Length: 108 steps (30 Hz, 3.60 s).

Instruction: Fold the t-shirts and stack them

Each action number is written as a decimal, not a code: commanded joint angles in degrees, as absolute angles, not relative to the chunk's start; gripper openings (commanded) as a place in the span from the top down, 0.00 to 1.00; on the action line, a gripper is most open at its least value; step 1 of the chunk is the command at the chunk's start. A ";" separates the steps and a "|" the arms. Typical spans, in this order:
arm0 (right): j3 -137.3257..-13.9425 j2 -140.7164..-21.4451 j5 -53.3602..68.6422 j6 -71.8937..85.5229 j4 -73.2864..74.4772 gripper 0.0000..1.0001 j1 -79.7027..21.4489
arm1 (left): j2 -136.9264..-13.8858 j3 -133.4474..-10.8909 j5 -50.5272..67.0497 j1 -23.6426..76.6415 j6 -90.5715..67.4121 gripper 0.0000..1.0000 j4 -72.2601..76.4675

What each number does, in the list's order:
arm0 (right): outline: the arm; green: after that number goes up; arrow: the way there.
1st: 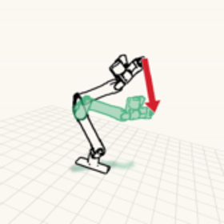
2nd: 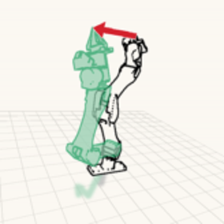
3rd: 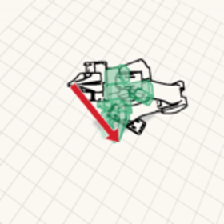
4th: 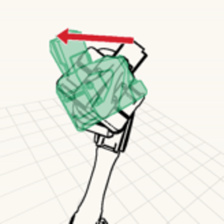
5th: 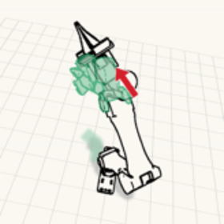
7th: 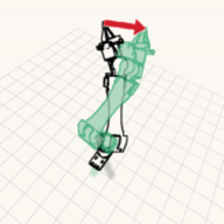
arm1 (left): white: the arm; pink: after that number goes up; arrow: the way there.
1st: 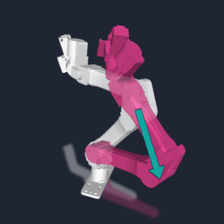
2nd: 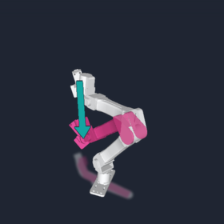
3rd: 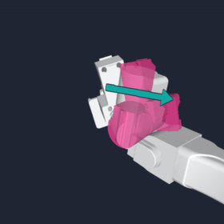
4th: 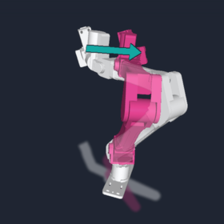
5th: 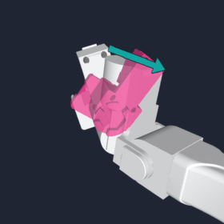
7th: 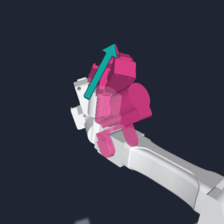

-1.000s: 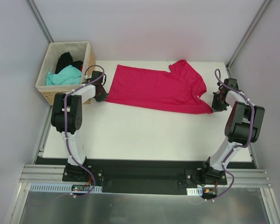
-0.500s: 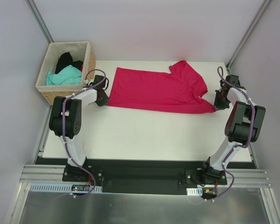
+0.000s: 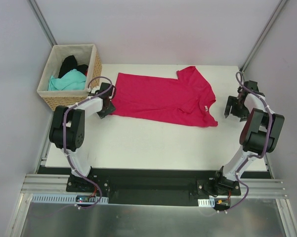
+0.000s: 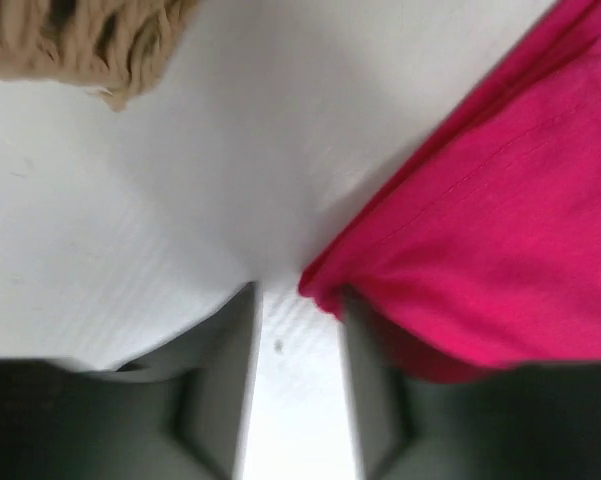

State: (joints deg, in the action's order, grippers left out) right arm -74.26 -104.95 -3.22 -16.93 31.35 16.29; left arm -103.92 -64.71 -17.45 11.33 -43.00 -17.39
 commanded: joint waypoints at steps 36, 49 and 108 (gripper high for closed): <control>-66.27 -100.99 8.09 20.04 16.08 0.06 -1.23 | -106.78 -77.17 -20.74 18.46 -32.26 0.21 -19.95; -66.88 -102.92 5.63 17.41 19.42 0.06 -0.35 | -111.36 -77.87 -22.74 18.37 -25.40 0.44 -20.56; -75.58 -102.94 9.75 3.96 27.33 0.05 3.52 | -92.29 -59.32 -18.28 22.15 -43.86 0.41 -18.90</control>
